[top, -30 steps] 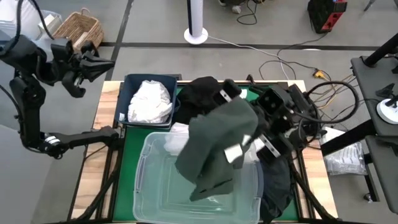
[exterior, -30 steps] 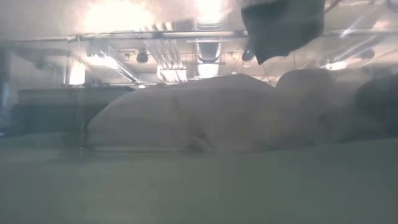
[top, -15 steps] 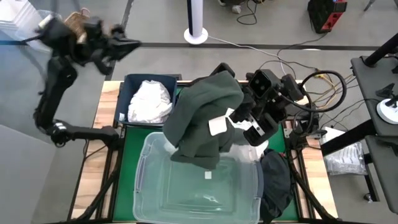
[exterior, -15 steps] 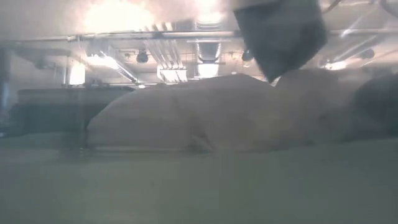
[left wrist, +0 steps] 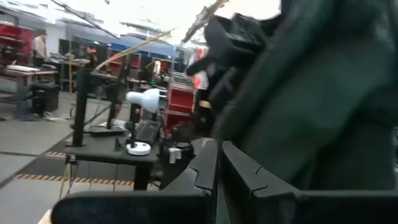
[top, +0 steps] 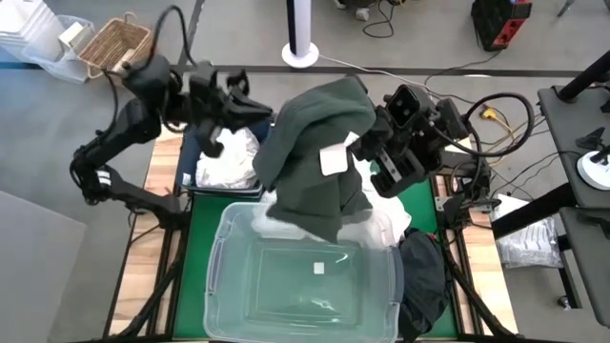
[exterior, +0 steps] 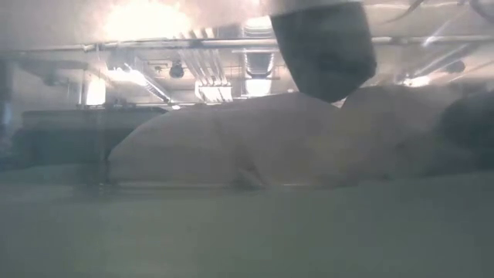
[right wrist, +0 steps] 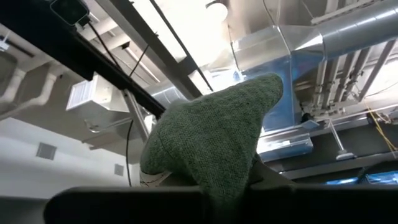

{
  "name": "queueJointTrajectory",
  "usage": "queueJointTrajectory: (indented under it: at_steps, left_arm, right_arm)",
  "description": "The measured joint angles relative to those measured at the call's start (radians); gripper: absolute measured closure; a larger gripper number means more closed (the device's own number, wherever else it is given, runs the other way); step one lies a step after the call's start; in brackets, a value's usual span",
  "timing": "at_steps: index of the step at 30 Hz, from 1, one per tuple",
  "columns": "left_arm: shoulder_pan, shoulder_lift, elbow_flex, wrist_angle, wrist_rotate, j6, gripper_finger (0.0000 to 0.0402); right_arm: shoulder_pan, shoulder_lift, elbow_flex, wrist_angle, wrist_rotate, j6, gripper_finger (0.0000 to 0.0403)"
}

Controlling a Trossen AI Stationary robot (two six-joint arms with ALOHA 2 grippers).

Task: Sort clothes
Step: Put the green shirt into the transparent laundry bin

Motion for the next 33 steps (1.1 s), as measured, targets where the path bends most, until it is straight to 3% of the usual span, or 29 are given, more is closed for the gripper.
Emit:
queueJointTrajectory:
  at_steps: [18, 26, 30, 33]
  left_arm:
    - [-0.229, 0.225, 0.0, 0.092, -0.075, 0.039, 0.0401]
    - [-0.284, 0.246, 0.001, 0.097, 0.02, -0.023, 0.0401]
    - [-0.319, 0.228, 0.001, 0.103, 0.018, -0.022, 0.0401]
    - [-0.323, 0.222, 0.001, 0.095, -0.09, 0.021, 0.0401]
  right_arm:
    - [-0.009, -0.07, 0.0, 0.014, 0.0, -0.038, 0.0394]
    - [-0.009, -0.101, 0.0, 0.014, 0.015, -0.087, 0.0394]
    - [-0.009, -0.122, 0.0, 0.011, 0.017, -0.112, 0.0394]
    - [-0.009, -0.13, 0.001, 0.013, 0.017, -0.114, 0.0394]
